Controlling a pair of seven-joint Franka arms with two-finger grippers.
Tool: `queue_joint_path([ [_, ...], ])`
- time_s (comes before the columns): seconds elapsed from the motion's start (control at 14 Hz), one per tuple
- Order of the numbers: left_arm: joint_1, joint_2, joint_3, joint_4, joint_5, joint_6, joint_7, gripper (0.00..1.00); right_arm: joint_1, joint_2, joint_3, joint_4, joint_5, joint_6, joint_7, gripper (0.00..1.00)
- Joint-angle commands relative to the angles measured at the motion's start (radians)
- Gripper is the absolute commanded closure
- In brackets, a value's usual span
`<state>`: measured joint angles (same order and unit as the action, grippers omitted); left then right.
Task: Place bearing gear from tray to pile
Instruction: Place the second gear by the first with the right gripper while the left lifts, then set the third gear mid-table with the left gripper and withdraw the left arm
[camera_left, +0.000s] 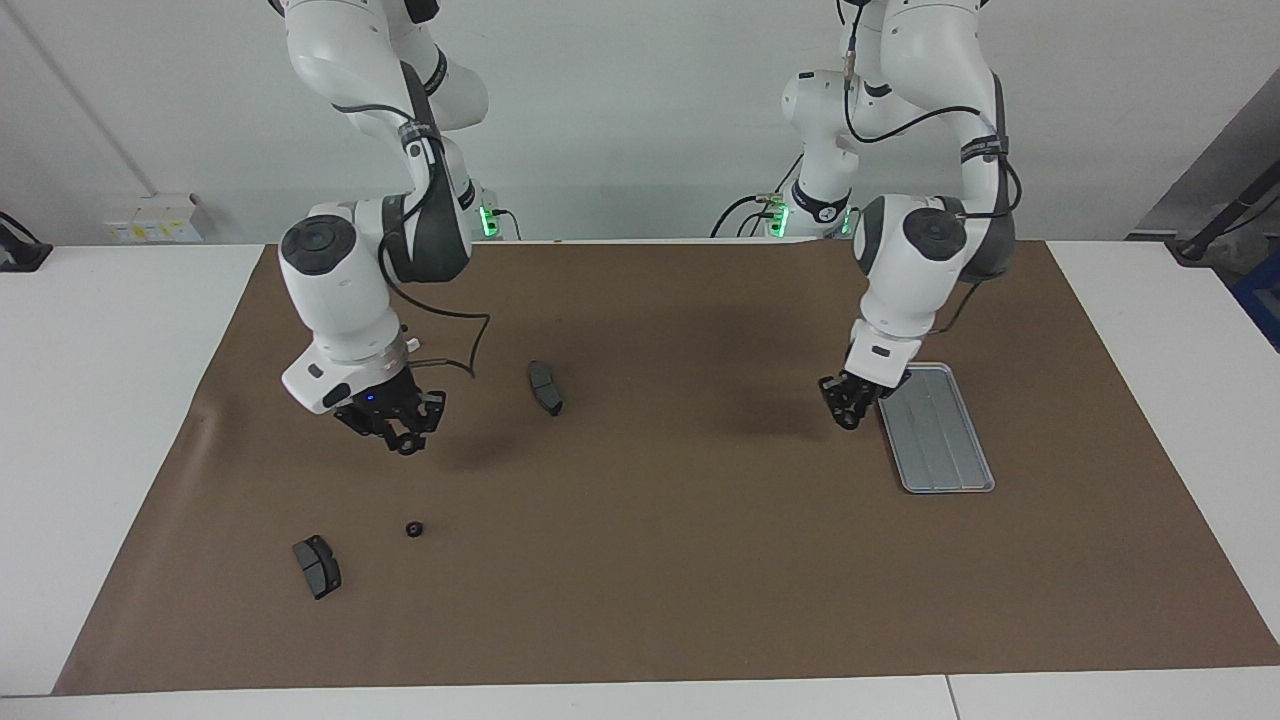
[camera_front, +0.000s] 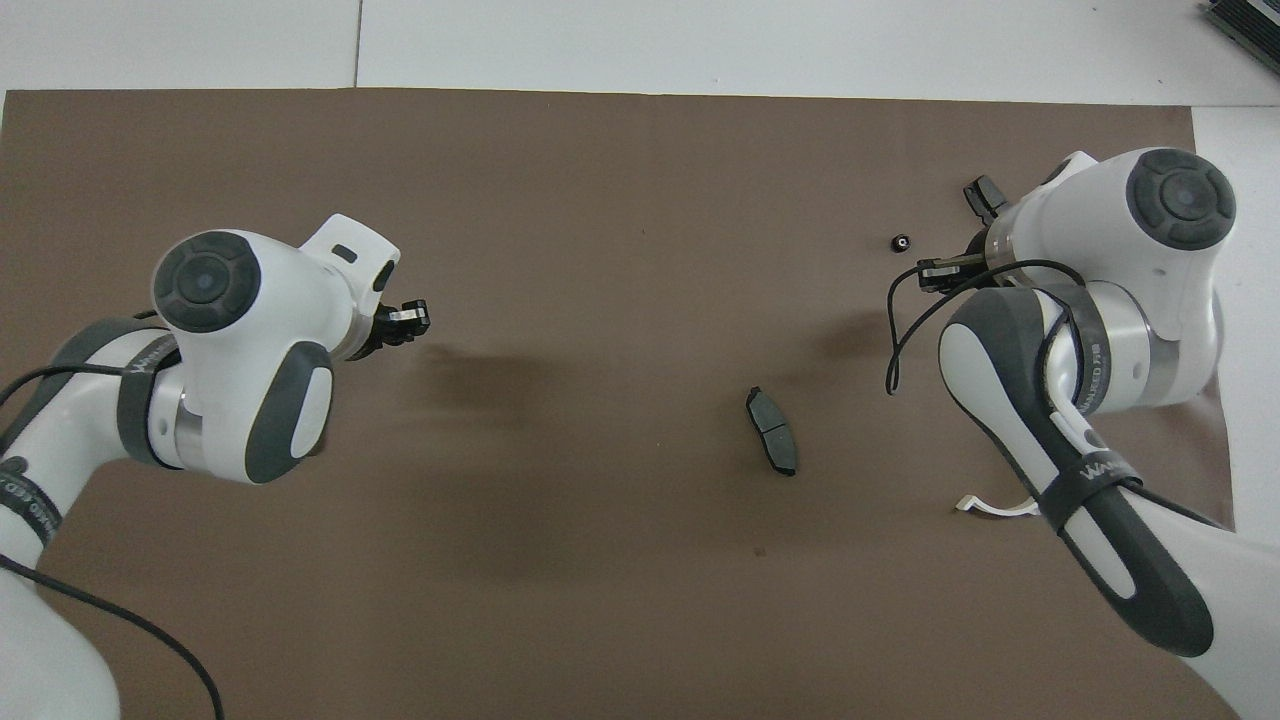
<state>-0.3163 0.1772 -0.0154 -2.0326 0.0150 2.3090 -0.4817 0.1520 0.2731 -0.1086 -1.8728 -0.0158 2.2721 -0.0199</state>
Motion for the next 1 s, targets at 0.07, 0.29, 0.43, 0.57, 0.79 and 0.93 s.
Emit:
queue_joint_path([
  [0.07,-0.159,0.034,0.014,0.023,-0.02,0.068,-0.023,0.8,0.004,0.027,-0.06,-0.085,0.066,0.121,-0.117,1.0],
  [0.29,-0.263,0.112,0.012,0.05,-0.046,0.193,-0.026,0.8,0.003,0.099,-0.095,-0.085,0.15,0.205,-0.224,1.0],
  [0.43,-0.296,0.159,0.012,0.08,-0.047,0.222,-0.024,0.8,0.003,0.115,-0.109,-0.085,0.191,0.21,-0.276,1.0],
  [0.57,-0.326,0.162,0.012,0.08,-0.047,0.219,-0.024,0.76,0.001,0.115,-0.118,-0.085,0.195,0.21,-0.304,1.0],
  [0.79,-0.358,0.157,0.012,0.097,-0.037,0.188,-0.026,0.0,0.003,0.115,-0.118,-0.083,0.197,0.205,-0.299,0.0],
  [0.93,-0.351,0.128,0.014,0.139,-0.036,0.092,-0.023,0.0,0.004,0.091,-0.118,-0.077,0.195,0.182,-0.285,0.0],
])
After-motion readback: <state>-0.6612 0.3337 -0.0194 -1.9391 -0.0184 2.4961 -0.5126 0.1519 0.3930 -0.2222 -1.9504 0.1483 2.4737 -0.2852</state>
